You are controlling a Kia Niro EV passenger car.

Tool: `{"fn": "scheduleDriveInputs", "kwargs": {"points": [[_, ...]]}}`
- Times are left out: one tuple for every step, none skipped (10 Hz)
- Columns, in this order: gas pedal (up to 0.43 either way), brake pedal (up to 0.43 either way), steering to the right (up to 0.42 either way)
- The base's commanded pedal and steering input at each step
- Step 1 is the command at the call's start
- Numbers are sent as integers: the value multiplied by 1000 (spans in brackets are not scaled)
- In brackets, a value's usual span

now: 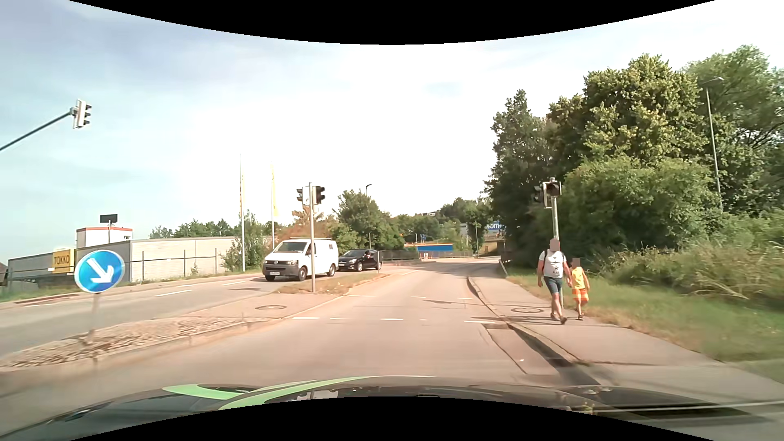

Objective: Follow the waypoints while adhering to traffic rules and regulations

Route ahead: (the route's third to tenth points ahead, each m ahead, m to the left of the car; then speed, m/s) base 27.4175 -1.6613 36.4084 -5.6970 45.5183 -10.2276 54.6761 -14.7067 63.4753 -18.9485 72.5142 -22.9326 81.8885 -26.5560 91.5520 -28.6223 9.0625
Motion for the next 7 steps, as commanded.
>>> {"fn": "scheduleDriveInputs", "kwargs": {"points": [[358, 0, 41], [350, 0, 42], [339, 0, 44], [331, 0, 45], [311, 0, 46], [311, 0, 47], [287, 0, 47]]}}
